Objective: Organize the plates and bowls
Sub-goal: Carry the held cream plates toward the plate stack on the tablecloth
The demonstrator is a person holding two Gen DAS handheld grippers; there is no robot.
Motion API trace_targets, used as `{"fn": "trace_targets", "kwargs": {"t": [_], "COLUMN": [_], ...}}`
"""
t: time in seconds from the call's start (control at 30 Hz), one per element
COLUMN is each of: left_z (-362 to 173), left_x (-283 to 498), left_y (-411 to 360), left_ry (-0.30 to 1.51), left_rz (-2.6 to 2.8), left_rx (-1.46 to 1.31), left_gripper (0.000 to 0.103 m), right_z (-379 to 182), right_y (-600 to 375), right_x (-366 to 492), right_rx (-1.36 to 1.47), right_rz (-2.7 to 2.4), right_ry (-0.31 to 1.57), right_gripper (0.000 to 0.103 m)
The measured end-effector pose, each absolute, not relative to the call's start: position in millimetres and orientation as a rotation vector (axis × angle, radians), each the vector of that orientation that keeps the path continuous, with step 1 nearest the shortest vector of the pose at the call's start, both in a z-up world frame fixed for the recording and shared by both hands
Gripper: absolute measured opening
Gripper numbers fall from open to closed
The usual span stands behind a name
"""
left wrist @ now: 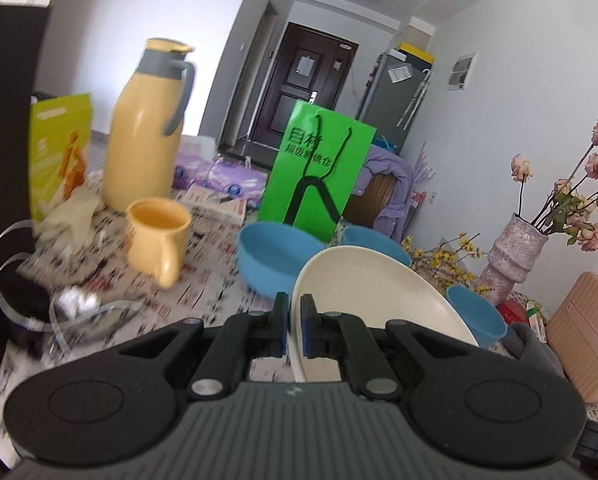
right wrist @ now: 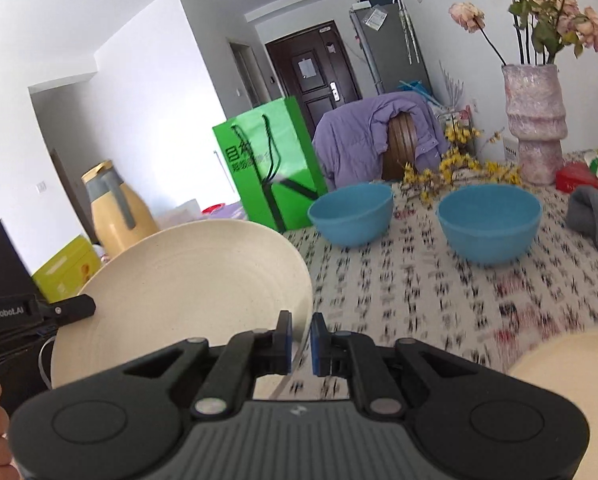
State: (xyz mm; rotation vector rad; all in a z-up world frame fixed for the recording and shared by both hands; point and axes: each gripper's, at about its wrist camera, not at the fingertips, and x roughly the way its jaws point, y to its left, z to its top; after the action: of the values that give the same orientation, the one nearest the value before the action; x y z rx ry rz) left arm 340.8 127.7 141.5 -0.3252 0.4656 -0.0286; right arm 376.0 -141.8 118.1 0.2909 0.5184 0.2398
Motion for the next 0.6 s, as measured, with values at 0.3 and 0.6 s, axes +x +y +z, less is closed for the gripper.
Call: {"fn": "trace_targets", "kwargs": {"t": [0.3,0.6], "left_z": [90,67], "left_x": [245,216], "left_y": [133,131], "left_ry": [0.486,0.524], "left_rz": [-0.056,-0.086], "left_rx": [-0.344,-0.330], "left_gripper": [0.006,0.006], "right_z": [80,53], "right_y": [-137,-136], "right_x": [289,240], "right_rx": [0.235,0.229], "right_rz": [0.250,0.218], "right_ry": [0.579,0.601], "right_gripper": [0.010,0.010]}}
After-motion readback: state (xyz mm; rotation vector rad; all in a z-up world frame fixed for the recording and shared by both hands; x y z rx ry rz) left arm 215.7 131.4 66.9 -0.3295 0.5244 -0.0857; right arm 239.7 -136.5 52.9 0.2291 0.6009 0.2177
